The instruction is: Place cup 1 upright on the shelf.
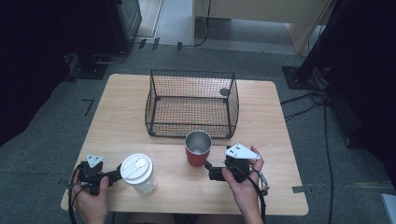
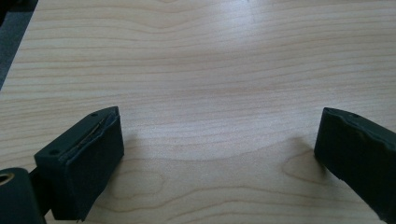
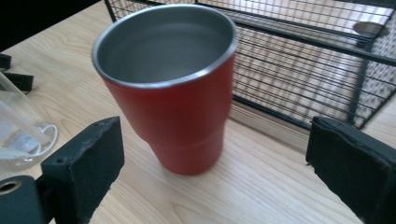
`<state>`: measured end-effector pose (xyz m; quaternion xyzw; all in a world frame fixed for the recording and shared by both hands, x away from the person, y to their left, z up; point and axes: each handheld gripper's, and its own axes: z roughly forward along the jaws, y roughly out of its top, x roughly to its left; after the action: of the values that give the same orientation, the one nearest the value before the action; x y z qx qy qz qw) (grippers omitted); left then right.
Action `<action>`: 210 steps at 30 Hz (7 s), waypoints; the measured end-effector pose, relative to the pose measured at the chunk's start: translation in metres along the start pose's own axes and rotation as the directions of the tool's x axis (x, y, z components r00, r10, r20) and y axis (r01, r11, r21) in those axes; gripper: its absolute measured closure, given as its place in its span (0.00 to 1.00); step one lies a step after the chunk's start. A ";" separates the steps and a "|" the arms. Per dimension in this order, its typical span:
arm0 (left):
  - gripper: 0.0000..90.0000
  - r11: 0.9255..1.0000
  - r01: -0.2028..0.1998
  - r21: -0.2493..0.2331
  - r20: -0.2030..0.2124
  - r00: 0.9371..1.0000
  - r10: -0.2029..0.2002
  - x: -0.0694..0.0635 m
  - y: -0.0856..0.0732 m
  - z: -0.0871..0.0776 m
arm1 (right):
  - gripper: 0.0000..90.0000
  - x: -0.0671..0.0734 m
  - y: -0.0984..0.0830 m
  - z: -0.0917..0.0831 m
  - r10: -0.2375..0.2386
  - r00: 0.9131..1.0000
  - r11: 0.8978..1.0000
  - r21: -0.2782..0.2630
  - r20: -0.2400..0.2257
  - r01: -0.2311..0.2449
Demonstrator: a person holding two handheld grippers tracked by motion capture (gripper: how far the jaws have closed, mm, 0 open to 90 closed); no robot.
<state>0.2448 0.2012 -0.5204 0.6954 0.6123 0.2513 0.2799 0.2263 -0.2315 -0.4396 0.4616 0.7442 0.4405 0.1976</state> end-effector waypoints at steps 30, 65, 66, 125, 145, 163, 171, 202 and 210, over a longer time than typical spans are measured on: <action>0.02 1.000 0.000 0.001 0.000 1.000 0.000 0.000 0.000 0.000 | 0.05 0.037 0.022 0.049 -0.032 0.997 0.999 0.016 0.074 0.031; 0.02 1.000 -0.001 0.001 0.000 1.000 0.001 0.000 0.000 0.000 | 0.08 0.047 0.020 0.070 -0.012 0.992 1.000 -0.006 0.127 0.013; 0.02 1.000 -0.001 0.001 0.000 1.000 0.001 0.000 0.000 0.000 | 0.08 0.047 0.019 0.070 -0.015 0.991 1.000 -0.010 0.132 0.017; 0.02 1.000 -0.002 0.001 0.002 1.000 0.002 0.000 0.001 0.001 | 0.08 0.050 0.081 0.013 -0.048 0.983 0.955 -0.281 0.180 0.098; 0.02 1.000 -0.004 0.002 0.001 1.000 0.004 0.000 0.001 0.000 | 0.08 0.018 0.130 0.026 -0.034 0.964 0.936 -0.330 0.264 0.123; 0.02 1.000 -0.005 0.003 0.001 1.000 0.005 0.000 0.001 0.000 | 0.08 -0.028 0.130 0.075 0.043 0.952 0.968 -0.249 0.302 0.035; 0.02 1.000 -0.005 0.004 0.001 1.000 0.005 0.000 0.001 0.000 | 0.08 -0.042 0.130 0.098 0.068 0.955 0.978 -0.208 0.289 -0.006; 0.02 1.000 -0.004 0.003 0.001 1.000 0.004 0.000 0.001 0.000 | 0.08 -0.048 0.110 0.140 0.042 0.964 0.999 -0.014 0.264 -0.040; 0.02 1.000 -0.005 0.003 0.001 1.000 0.005 0.000 0.001 0.000 | 0.08 -0.045 0.102 0.140 0.034 0.959 0.999 -0.001 0.282 -0.035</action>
<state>0.2457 0.2010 -0.5200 0.6974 0.6110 0.2504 0.2786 0.3988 -0.1850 -0.4342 0.5329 0.7011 0.3723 0.2930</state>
